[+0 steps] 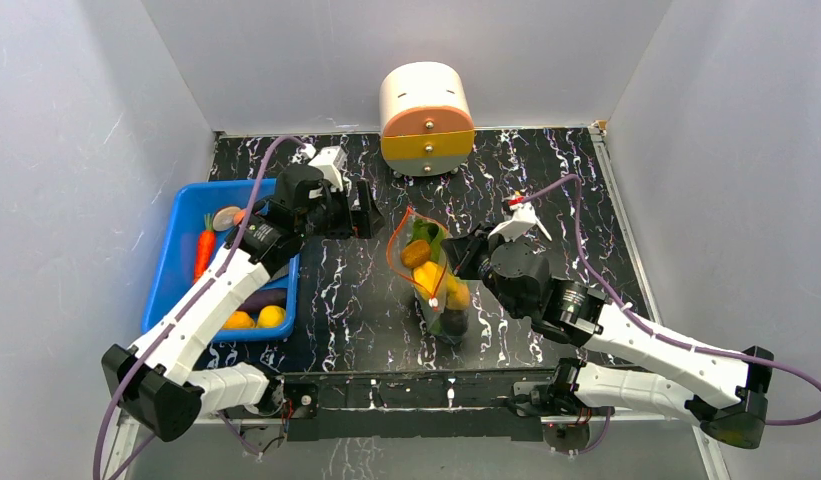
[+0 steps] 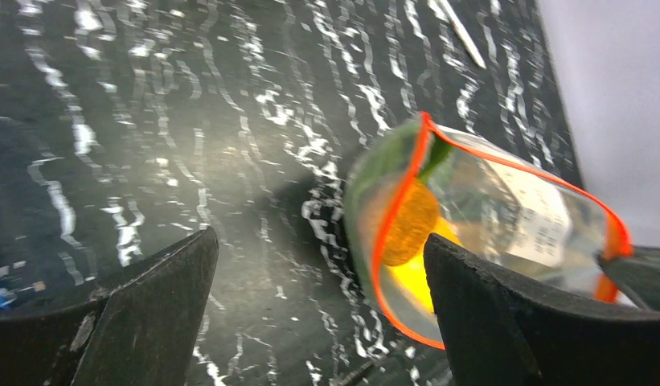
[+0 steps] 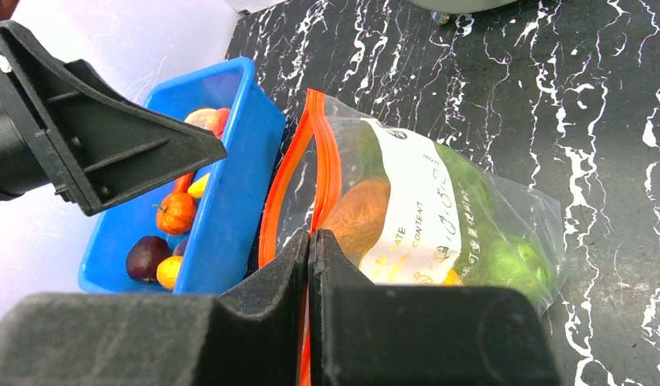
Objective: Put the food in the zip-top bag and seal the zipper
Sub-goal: Place the fake fruit in the zipper food storage bag, then pick up the fake fruit from the bin.
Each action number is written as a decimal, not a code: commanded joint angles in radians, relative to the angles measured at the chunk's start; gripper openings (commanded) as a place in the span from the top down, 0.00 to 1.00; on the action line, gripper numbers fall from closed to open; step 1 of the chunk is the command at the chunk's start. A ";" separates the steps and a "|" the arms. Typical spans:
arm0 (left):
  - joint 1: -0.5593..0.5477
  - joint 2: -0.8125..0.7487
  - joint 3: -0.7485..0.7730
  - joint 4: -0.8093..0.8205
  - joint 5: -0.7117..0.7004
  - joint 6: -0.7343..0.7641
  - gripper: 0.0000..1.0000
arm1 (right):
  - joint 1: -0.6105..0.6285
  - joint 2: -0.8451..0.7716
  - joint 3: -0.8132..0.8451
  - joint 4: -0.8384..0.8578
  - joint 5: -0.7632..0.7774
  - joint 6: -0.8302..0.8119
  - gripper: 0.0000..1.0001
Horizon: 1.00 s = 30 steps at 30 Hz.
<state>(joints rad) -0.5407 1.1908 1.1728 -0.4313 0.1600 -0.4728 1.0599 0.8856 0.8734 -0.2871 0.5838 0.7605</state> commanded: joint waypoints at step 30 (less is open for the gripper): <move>0.807 0.007 -0.252 0.178 -0.342 0.039 0.25 | 0.001 -0.016 0.050 0.039 -0.019 -0.026 1.00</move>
<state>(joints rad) 0.1925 1.2045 0.9432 -0.3363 -0.1783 -0.4126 1.0599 0.8764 0.8734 -0.2924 0.5686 0.7349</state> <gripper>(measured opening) 0.792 0.009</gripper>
